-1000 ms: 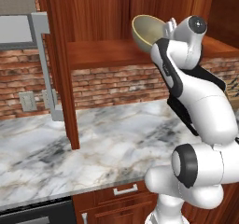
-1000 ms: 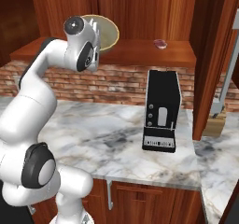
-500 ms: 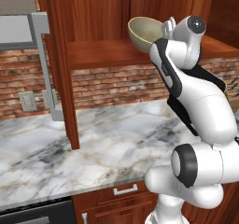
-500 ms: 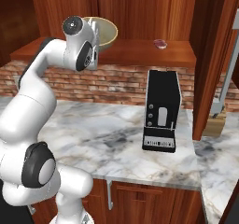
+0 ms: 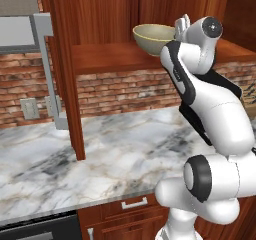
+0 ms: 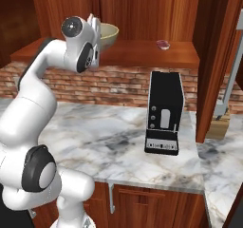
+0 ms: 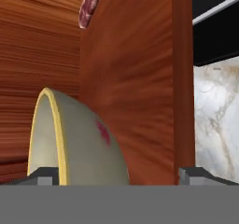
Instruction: Pick the mug and place it in the sink. Pick the bowl and place it in the open cabinet and then close the cabinet.
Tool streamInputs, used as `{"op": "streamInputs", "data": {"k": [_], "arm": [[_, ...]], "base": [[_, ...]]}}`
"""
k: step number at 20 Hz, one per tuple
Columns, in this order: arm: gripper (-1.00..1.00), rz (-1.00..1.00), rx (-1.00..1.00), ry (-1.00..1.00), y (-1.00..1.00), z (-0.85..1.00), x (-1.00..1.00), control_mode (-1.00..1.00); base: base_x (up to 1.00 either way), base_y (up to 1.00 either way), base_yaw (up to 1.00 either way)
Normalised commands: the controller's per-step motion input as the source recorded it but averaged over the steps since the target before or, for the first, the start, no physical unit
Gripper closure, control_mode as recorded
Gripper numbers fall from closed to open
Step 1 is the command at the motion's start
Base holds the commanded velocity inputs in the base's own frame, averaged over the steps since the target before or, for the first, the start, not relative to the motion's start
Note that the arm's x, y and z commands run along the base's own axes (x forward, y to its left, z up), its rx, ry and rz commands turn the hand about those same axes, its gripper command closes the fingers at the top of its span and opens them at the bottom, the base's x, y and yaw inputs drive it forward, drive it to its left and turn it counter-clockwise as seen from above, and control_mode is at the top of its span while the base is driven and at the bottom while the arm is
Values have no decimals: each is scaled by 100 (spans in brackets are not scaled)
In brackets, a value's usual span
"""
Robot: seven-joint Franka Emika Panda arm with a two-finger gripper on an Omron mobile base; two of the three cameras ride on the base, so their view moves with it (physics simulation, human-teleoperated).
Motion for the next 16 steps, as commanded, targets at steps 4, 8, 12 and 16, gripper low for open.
{"op": "streamInputs", "data": {"k": [4,8,12,16], "arm": [[-100,0,0,-11,0,47,0,-100],[-100,0,0,-6,0,23,-1,-100],[-100,0,1,-5,0,0,-47,-100],[-100,0,1,-21,-1,4,-70,-100]], "base": [[0,0,0],[0,0,0],[0,0,0],[0,0,0]]}}
